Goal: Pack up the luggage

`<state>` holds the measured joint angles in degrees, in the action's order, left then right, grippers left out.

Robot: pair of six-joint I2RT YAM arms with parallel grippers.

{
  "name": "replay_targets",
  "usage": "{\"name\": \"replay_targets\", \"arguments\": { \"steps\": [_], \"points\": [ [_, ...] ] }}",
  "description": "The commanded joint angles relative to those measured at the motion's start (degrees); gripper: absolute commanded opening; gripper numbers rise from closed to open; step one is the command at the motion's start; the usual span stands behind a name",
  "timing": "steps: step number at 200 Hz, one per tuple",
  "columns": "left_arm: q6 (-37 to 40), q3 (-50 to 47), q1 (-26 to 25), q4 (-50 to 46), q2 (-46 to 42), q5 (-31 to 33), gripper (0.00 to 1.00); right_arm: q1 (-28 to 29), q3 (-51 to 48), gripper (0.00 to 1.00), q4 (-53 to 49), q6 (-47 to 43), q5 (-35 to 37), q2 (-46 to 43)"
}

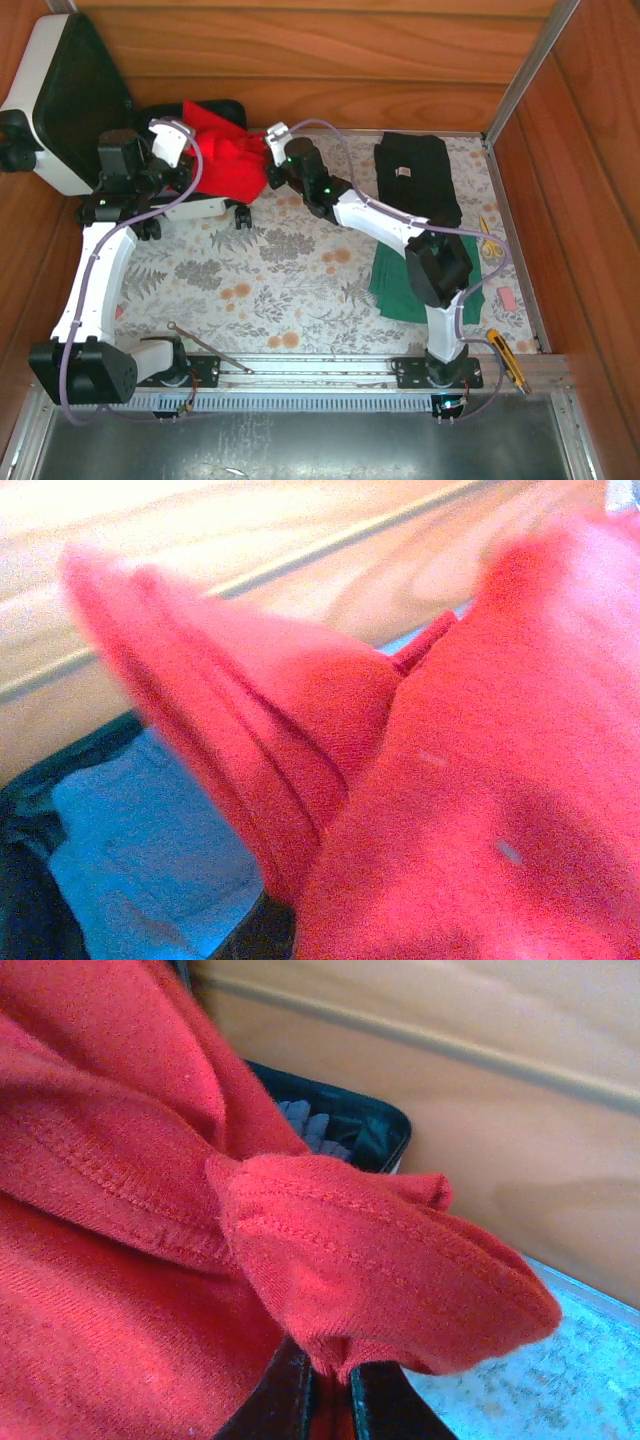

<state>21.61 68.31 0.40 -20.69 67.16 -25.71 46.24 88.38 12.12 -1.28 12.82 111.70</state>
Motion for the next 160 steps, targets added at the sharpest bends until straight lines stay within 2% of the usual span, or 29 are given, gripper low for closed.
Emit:
{"name": "replay_targets", "arguments": {
  "steps": [1, 15, 52, 78, 100, 130, 150, 160],
  "points": [
    [6.3, 1.7, 0.5, -4.3, -4.1, -6.4, 0.0, -0.4, -6.8, 0.11, 9.4, 3.2, -0.4, -5.1],
    [6.6, 1.4, 0.4, -7.1, -5.7, -7.8, 0.0, -0.4, -10.5, 0.14, 10.7, 4.1, -0.4, -7.0],
    [5.7, -0.8, -1.5, -10.0, -8.1, -8.2, 0.0, -0.4, -15.8, 0.13, 13.0, 5.8, -0.2, -9.5],
    [2.9, -0.1, -3.1, -10.0, -6.8, -11.2, 0.0, -0.4, -17.9, 0.1, 15.0, 7.4, 0.3, -10.5],
    [2.5, 2.0, -6.8, -10.0, -4.4, -11.1, 0.0, -0.4, -21.5, 0.06, 18.9, 7.1, 2.7, -12.7],
    [0.7, 8.1, -13.5, -7.9, 3.2, -12.4, 0.0, -0.4, -27.7, 0.03, 24.4, 0.8, 6.8, -19.2],
    [-3.6, 12.0, -18.2, -2.4, 10.0, -14.8, 0.0, -0.5, -29.6, 0.01, 20.5, -6.1, 11.0, -24.7],
    [-8.2, 12.4, -20.1, 3.5, 12.9, -15.7, 0.0, -0.6, -30.0, 0.0, 17.1, -9.3, 13.6, -27.5]
  ]
}}
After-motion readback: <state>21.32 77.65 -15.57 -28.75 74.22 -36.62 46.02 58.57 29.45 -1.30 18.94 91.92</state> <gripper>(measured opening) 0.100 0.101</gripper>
